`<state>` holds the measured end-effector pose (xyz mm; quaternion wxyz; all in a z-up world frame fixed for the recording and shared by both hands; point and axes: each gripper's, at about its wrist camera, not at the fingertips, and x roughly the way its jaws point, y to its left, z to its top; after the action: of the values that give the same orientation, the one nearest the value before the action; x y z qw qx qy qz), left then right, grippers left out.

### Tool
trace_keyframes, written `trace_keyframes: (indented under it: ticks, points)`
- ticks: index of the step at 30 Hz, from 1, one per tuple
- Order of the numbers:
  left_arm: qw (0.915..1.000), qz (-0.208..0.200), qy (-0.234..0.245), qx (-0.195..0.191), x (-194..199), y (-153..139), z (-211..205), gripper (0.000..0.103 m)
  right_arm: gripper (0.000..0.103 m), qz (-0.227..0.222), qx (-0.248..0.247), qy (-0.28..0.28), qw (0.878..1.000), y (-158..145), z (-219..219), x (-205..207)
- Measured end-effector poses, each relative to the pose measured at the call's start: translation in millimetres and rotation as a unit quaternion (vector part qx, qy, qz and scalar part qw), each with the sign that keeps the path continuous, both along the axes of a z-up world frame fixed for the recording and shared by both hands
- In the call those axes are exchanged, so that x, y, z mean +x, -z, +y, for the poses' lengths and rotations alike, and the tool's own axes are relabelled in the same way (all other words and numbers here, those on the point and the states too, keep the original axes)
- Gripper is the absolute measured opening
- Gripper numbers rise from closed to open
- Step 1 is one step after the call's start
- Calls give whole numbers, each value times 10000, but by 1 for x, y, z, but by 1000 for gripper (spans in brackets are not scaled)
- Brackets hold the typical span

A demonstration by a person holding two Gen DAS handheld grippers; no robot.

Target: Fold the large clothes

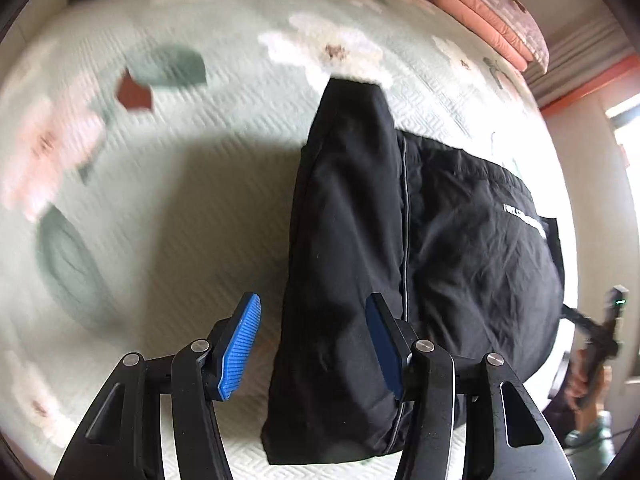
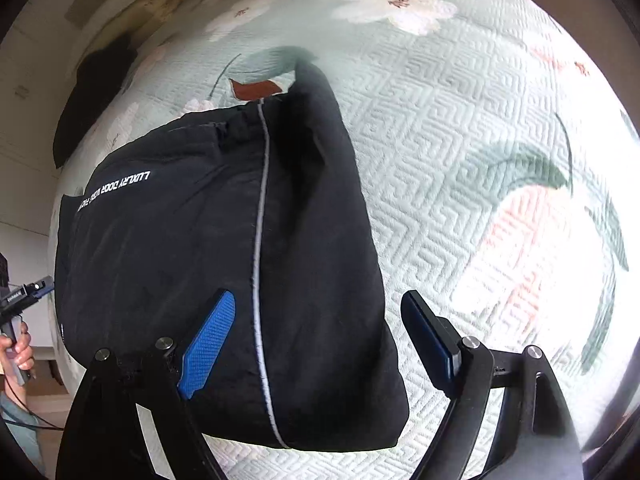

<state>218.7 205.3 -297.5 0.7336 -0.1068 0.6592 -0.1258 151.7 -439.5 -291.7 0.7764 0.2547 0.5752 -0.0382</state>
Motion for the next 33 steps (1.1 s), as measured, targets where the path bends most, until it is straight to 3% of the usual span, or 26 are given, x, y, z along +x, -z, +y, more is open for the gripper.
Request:
trace_keyframes:
  ticks: [6,9,13,17,20,25,27,29,31,32,33]
  points:
    - [9945,538,-113,-888,10,43,19,57,87,-110,1220,-28,9925,35,-18,1]
    - [9891,728,-180,-1263,15,60,22,58,89,-140,1510,-203,9882,44,-17,10]
    - [9833,915,-334,-1537,22,80,24,73,91,-169,1891,-360,9812,54,-16,20]
    - [9749,1060,-241,-1941,27,96,17,73,93,-271,2444,-549,9678,68,-11,34]
    - [9638,1218,10,-2373,30,111,4,73,94,-364,2558,-812,9626,74,-6,42]
    - [9549,1322,126,-2657,39,130,-11,73,94,-438,2855,-977,9524,78,-8,48]
    - [9549,1308,110,-2662,40,132,-14,73,95,-453,2908,-1015,9503,80,-4,55]
    - [9592,1203,76,-2556,38,129,-16,65,94,-504,2842,-1028,9519,77,0,59]
    - [9628,1025,46,-2499,37,121,-19,51,75,-593,2788,-991,9534,71,1,56]
    - [9640,873,31,-2513,33,113,-19,41,71,-622,2715,-973,9555,67,1,54]
    - [9636,766,11,-2561,30,107,-18,38,63,-666,2646,-960,9573,63,3,52]
